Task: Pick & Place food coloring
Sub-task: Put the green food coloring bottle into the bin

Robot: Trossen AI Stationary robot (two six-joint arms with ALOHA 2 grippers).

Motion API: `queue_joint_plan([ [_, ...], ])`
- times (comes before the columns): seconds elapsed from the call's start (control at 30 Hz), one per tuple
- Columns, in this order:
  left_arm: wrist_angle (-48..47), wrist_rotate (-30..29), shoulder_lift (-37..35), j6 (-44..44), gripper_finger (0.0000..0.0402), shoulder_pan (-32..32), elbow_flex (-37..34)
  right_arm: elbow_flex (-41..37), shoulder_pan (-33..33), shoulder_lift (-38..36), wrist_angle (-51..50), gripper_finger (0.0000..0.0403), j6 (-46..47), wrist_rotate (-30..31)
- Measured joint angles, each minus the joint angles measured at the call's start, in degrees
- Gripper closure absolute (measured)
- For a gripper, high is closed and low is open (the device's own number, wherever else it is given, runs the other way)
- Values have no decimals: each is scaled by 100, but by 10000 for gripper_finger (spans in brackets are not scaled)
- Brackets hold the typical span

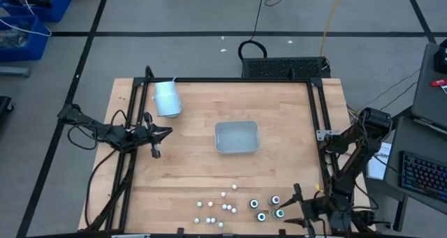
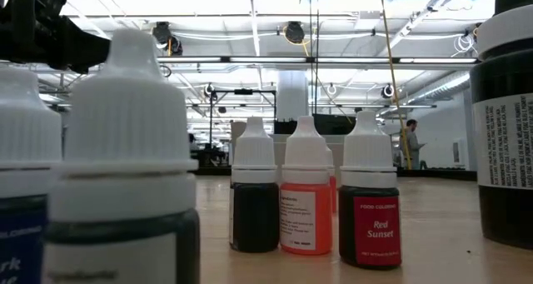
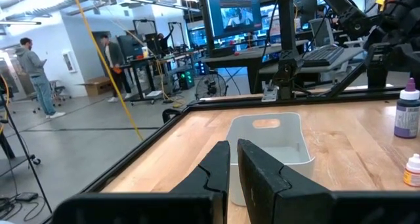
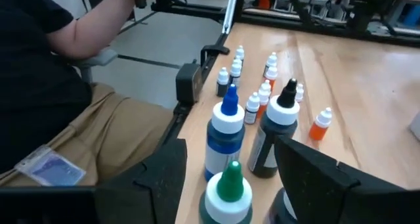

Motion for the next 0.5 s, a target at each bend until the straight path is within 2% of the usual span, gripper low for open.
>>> queue_joint_plan([
  [0.5, 0, 0, -1, -12, 362, 0, 0, 2, -55, 90, -293, 187, 579, -299],
])
